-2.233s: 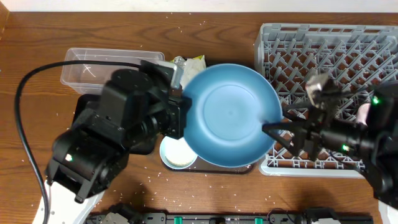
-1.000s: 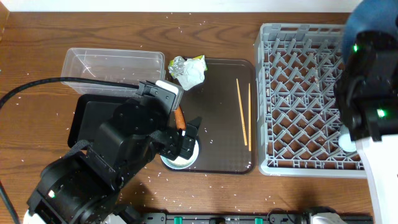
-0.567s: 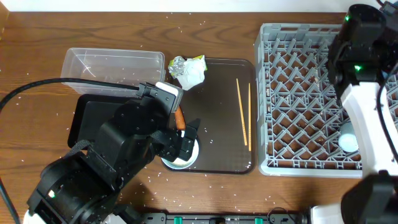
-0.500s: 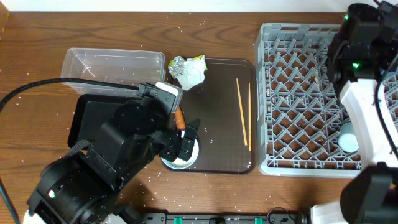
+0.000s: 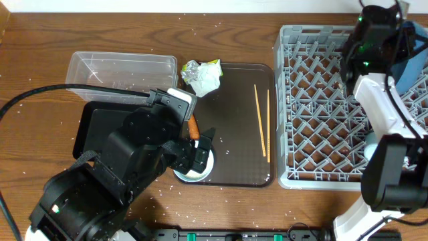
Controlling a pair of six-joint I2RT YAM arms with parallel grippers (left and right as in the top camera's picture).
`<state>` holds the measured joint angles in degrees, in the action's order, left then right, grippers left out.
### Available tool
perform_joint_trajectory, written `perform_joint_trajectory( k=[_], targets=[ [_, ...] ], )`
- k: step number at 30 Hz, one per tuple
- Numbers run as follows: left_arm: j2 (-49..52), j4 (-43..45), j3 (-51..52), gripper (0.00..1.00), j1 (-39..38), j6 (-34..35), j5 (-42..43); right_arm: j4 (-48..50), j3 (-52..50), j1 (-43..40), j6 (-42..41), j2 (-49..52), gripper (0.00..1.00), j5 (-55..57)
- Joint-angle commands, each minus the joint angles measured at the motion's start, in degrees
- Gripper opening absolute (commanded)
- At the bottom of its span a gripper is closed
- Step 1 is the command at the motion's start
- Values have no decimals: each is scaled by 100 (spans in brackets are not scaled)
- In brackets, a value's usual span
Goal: Sort waste into correct bins and load items into the dishwasher rack
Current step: 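Place the blue pan upright in the dish rack with the right gripper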
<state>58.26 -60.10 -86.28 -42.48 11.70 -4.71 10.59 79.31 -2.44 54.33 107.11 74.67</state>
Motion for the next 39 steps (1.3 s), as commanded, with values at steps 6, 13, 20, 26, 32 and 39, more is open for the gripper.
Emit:
perform_joint_trajectory(
  k=[6, 13, 20, 26, 32, 39],
  targets=[
    [-28, -74, -74, 98, 13, -96, -44, 35, 52, -72, 916, 343, 1, -262],
    [22, -81, -74, 98, 13, -94, -44, 26, 52, 175, 1139, 363, 1, -627],
    [122, -96, -72, 98, 13, -96, 94, -111, 50, 361, 1145, 363, 66, -791],
    [127, -151, -74, 98, 13, -96, 197, -68, 52, 365, 1224, 345, 89, -621],
    [116, -247, -74, 98, 13, -96, 214, 149, 52, 737, 1217, -7, 96, -601],
    [114, -291, -74, 98, 13, -96, 212, 153, 52, 1386, 1220, -518, 99, -739]
  ],
)
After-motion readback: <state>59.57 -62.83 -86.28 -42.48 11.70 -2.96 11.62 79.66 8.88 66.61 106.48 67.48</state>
